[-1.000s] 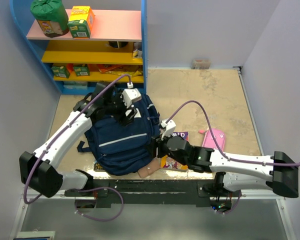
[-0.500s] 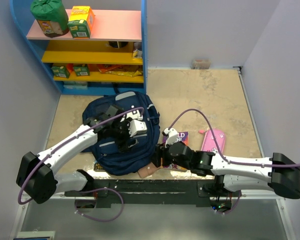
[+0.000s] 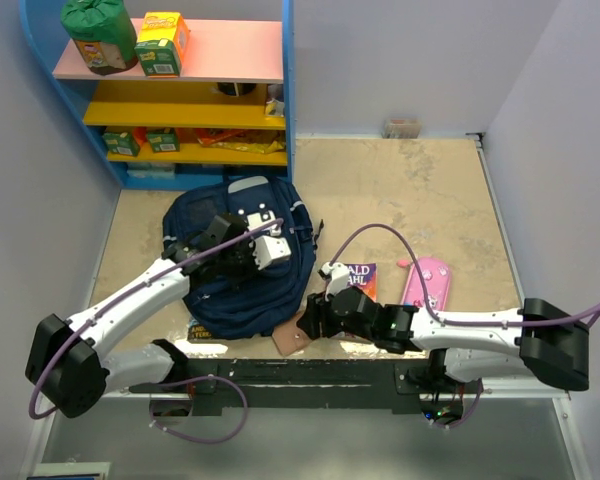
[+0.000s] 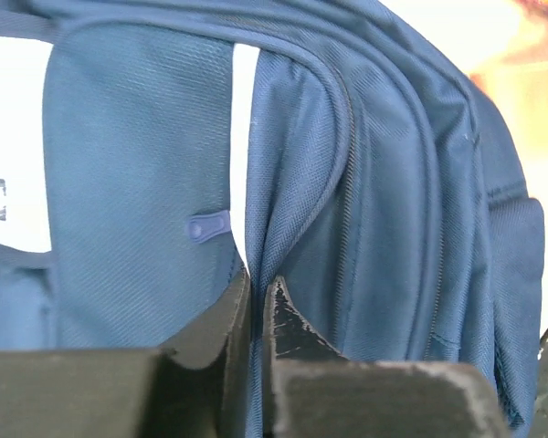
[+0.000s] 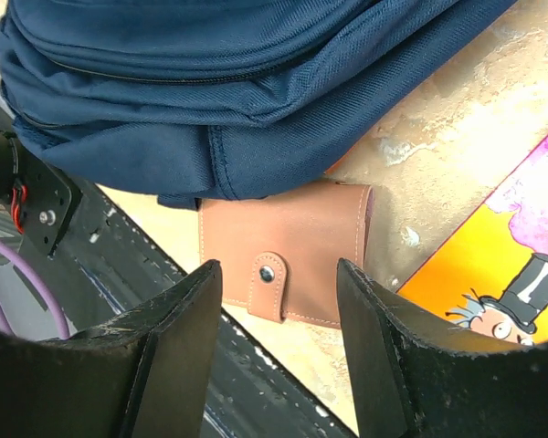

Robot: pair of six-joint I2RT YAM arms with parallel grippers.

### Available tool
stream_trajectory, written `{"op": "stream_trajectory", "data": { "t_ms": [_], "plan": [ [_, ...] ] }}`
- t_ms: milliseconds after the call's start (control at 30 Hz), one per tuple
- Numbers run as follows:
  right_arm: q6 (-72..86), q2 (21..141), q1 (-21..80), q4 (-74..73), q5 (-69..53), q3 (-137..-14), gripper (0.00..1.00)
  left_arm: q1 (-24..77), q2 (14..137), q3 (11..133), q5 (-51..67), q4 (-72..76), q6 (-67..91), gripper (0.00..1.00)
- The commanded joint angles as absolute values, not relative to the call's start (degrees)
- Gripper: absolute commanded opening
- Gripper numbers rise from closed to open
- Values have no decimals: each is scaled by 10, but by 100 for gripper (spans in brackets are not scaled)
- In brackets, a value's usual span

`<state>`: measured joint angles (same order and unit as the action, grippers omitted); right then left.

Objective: Pack the student bag
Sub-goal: Pick up the personal item from the center of the board.

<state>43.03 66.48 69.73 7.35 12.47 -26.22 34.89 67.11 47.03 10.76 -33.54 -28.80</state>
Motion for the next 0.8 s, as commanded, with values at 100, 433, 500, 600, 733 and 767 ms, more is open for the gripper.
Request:
{"op": "stream_trajectory", "data": {
  "t_ms": [100,433,500,600,733,767],
  "plan": [
    [407,704,699,125,130,-266,58,344,655,529,77,-290,-263,0],
    [368,797,700,133,159,-299,68,344,640,556,91,-318,-253,0],
    [367,804,700,140,155,-301,68,344,640,561,95,-324,-251,0],
    [365,826,700,149,148,-305,66,344,644,565,104,-326,-249,0],
    [368,847,704,149,138,-303,53,344,648,564,105,-323,-249,0],
    [376,846,704,149,136,-300,48,344,648,564,105,-322,-249,0]
  ]
}}
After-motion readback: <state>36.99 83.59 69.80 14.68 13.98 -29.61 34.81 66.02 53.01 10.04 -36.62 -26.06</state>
